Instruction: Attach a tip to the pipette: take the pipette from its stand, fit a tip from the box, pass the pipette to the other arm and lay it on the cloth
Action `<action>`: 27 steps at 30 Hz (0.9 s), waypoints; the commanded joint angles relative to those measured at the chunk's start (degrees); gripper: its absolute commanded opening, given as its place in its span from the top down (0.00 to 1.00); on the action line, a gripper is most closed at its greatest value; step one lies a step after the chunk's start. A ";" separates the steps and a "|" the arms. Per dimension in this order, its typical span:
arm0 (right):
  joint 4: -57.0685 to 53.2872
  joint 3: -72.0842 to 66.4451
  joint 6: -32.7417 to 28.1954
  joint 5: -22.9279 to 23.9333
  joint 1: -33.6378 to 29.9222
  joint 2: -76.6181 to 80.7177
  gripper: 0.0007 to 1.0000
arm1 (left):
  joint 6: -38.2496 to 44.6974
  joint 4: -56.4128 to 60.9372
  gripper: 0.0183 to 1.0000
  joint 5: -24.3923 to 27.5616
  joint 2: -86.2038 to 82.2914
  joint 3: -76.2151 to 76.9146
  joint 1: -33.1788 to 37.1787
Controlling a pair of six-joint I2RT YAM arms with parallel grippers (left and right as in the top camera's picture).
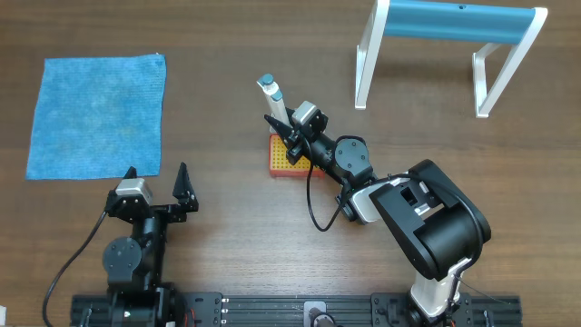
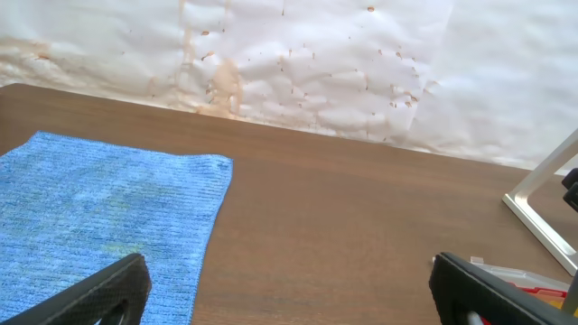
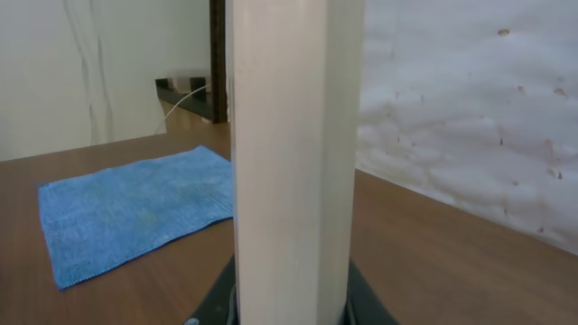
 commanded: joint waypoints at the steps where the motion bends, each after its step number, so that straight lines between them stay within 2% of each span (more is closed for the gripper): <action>1: 0.59 -0.37 -0.15 -0.63 -0.33 0.55 0.92 | 0.50 -0.44 0.00 0.24 -0.33 -0.04 0.20; 18: 0.46 -1.07 -0.15 -0.87 -0.92 0.55 0.92 | 0.50 -0.44 0.00 0.24 -0.33 -0.04 0.20; 27: 0.39 -0.94 -0.15 -2.45 -0.52 0.55 0.92 | 0.50 -0.44 0.00 0.24 -0.33 -0.04 0.20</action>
